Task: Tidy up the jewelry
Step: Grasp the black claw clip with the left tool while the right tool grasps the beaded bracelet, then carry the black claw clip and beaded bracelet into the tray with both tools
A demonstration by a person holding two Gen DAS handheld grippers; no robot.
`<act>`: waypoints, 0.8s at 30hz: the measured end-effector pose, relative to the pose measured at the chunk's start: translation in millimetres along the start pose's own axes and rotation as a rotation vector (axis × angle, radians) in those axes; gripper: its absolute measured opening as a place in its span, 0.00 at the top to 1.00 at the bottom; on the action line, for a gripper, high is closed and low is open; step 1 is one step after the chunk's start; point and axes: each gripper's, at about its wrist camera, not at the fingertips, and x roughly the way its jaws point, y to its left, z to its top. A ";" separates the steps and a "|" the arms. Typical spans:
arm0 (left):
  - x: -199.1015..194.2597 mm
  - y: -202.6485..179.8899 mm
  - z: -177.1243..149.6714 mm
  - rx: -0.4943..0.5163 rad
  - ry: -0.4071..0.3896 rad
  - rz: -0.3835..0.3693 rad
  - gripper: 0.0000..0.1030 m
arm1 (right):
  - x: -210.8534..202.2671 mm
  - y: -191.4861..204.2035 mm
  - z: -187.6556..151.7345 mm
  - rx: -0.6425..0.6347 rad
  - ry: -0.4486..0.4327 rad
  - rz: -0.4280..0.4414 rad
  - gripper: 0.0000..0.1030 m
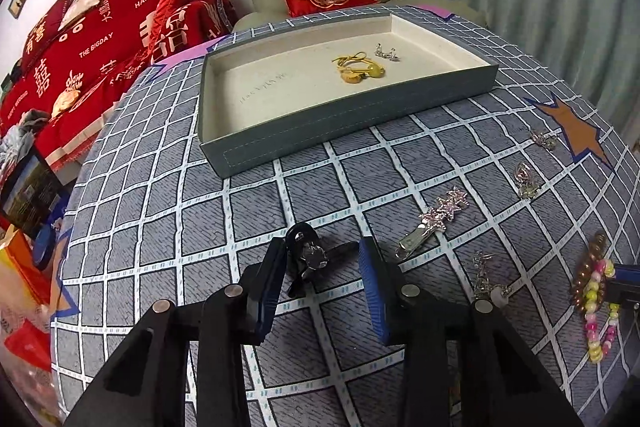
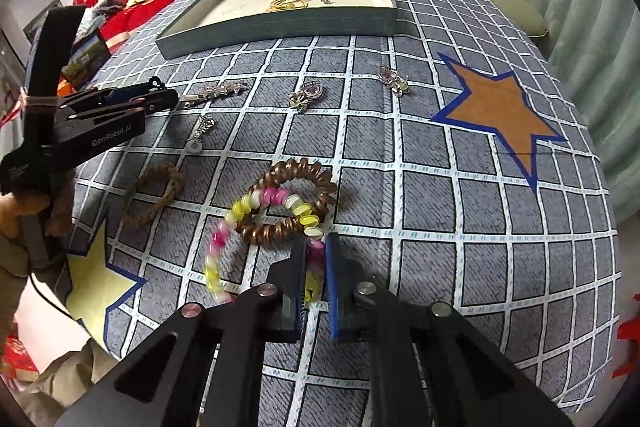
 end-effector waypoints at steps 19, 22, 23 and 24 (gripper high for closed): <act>-46.7 19.5 -1.0 -0.162 -0.069 -0.003 0.54 | -41.0 -23.0 32.6 0.065 -0.150 0.156 0.91; -56.7 19.3 2.1 -0.180 -0.078 0.000 0.54 | -45.7 -24.0 43.0 0.060 -0.171 0.180 0.91; -60.7 19.3 3.8 -0.186 -0.082 0.003 0.54 | -47.3 -24.4 48.5 0.056 -0.179 0.191 0.91; -65.1 19.2 5.8 -0.193 -0.088 0.008 0.54 | -48.6 -24.7 52.2 0.052 -0.185 0.200 0.91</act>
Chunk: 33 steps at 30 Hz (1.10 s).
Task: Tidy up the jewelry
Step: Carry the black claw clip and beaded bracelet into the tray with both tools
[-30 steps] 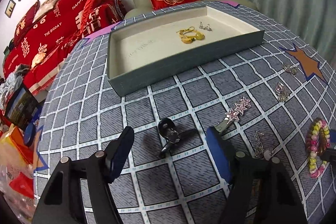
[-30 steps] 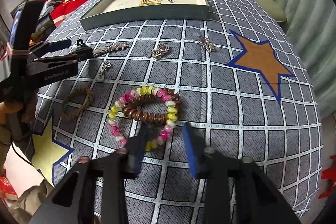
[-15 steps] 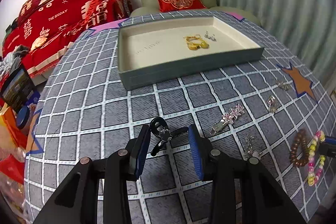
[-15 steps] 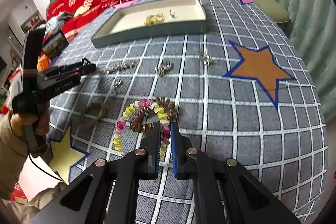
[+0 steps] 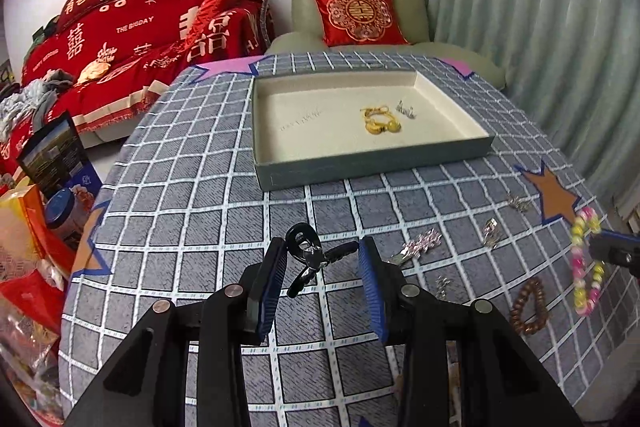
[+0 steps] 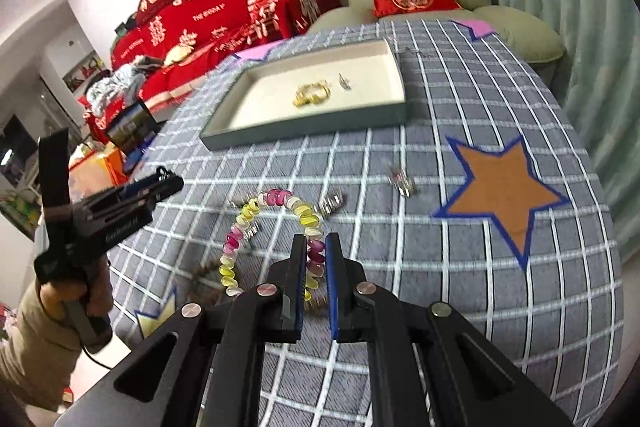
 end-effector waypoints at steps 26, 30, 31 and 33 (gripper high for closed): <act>-59.0 -0.2 58.1 -0.080 -0.134 0.036 0.54 | 14.6 11.2 110.8 -0.060 -0.073 0.120 0.91; -58.8 -1.6 68.9 -0.083 -0.137 0.028 0.54 | 14.0 11.0 125.9 -0.060 -0.083 0.128 0.91; -59.0 -2.2 72.3 -0.081 -0.142 0.029 0.54 | 13.5 11.1 130.0 -0.061 -0.089 0.129 0.91; -59.6 -3.9 77.3 -0.079 -0.150 0.031 0.54 | 12.0 11.4 138.3 -0.060 -0.098 0.133 0.91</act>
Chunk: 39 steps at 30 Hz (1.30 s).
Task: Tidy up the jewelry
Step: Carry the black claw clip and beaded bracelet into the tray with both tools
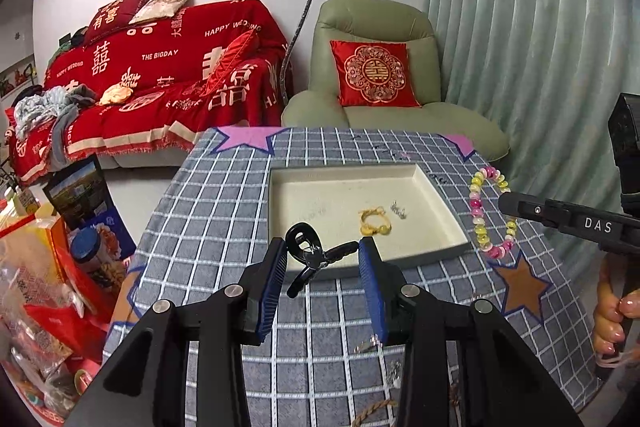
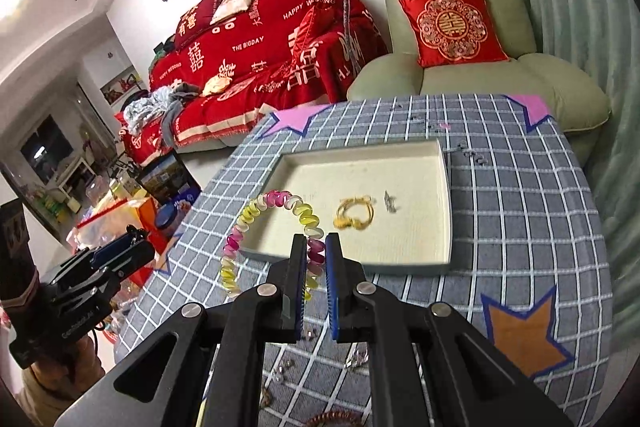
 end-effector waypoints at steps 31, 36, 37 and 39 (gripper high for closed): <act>109.2 20.1 48.8 -0.063 0.052 0.024 0.54 | 67.9 -26.6 63.2 -0.004 0.039 -0.072 0.91; 142.0 30.1 43.0 -0.087 0.100 0.037 0.54 | 89.6 -36.4 61.4 0.008 0.075 -0.093 0.91; 149.2 30.9 41.1 -0.090 0.113 0.038 0.54 | 94.9 -38.3 61.1 0.009 0.085 -0.099 0.91; 163.3 29.3 37.5 -0.087 0.135 0.036 0.54 | 106.8 -41.2 60.1 0.006 0.106 -0.117 0.91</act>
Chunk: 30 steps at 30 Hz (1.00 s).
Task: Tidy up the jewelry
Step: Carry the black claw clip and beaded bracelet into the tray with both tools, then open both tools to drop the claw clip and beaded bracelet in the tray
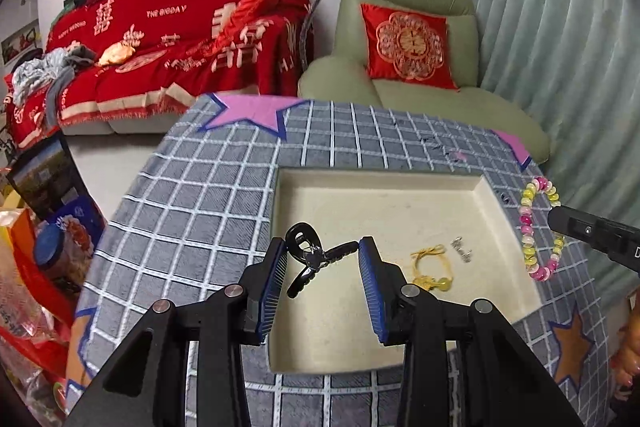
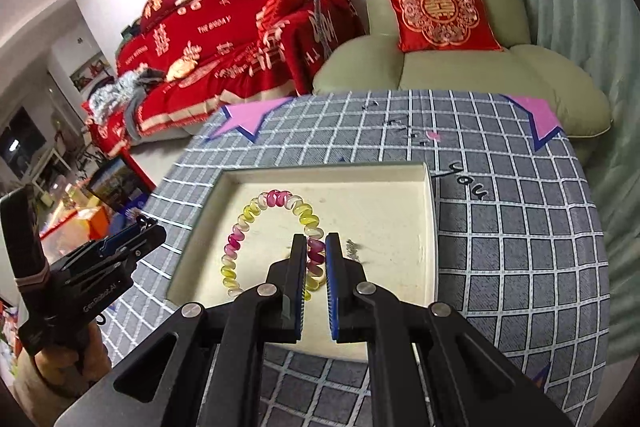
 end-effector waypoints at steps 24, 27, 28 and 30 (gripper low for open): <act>92.9 -54.9 -17.5 0.203 0.151 0.079 0.51 | 95.2 -41.0 -23.6 0.079 0.176 -0.131 0.90; 93.9 -55.8 -19.0 0.208 0.150 0.093 0.49 | 97.0 -41.2 -24.6 0.077 0.180 -0.130 0.90; 94.2 -56.6 -19.6 0.211 0.150 0.100 0.49 | 97.6 -41.1 -24.8 0.077 0.181 -0.127 0.90; 94.3 -57.3 -20.3 0.215 0.150 0.102 0.49 | 99.6 -40.6 -25.0 0.078 0.188 -0.124 0.90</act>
